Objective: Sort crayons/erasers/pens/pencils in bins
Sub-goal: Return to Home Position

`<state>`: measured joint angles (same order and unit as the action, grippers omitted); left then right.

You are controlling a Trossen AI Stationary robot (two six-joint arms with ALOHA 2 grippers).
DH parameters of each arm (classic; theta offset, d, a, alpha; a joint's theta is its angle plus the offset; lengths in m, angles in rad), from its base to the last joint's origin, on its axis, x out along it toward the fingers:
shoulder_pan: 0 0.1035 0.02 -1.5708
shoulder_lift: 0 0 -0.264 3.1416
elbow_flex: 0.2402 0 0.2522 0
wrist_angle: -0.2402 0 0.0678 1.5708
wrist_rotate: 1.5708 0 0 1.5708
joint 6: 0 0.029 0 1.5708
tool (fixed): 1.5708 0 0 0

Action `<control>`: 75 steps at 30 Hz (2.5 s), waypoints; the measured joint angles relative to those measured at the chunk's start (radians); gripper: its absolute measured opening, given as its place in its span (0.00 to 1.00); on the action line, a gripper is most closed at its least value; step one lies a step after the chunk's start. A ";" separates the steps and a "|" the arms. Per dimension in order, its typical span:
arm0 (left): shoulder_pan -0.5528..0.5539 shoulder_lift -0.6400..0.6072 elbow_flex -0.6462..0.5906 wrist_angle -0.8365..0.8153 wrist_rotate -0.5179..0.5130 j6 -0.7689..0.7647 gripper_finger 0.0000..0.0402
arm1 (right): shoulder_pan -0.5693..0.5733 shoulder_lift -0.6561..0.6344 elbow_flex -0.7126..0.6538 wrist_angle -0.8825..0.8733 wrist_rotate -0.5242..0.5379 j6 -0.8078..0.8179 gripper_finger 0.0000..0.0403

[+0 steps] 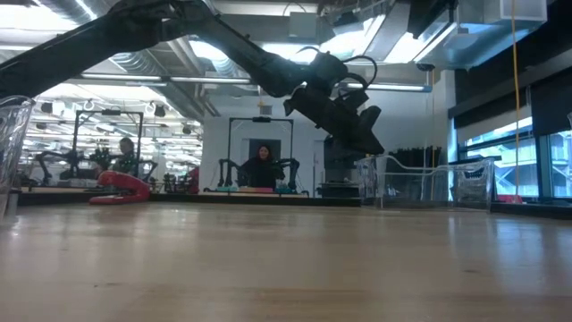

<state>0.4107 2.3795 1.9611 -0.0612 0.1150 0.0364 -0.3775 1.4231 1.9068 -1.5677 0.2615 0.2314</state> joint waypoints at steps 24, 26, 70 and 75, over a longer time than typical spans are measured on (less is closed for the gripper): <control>0.024 -0.297 0.000 -0.410 0.086 0.034 0.00 | 0.008 -0.042 0.000 0.012 0.005 -0.079 0.02; 0.024 -0.352 0.000 -0.510 0.085 0.049 0.00 | 0.008 -0.077 0.000 0.042 -0.019 -0.104 0.01; -0.197 -1.860 -1.350 -0.191 -0.222 -0.297 0.00 | 0.275 -0.939 -1.198 1.245 -0.289 0.039 0.00; -0.196 -1.992 -1.482 -0.130 -0.222 -0.303 0.00 | 0.275 -1.002 -1.288 1.298 -0.290 0.049 0.00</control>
<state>0.2142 0.3877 0.4787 -0.1914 -0.1074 -0.2668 -0.1023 0.4213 0.6188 -0.2701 -0.0286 0.2807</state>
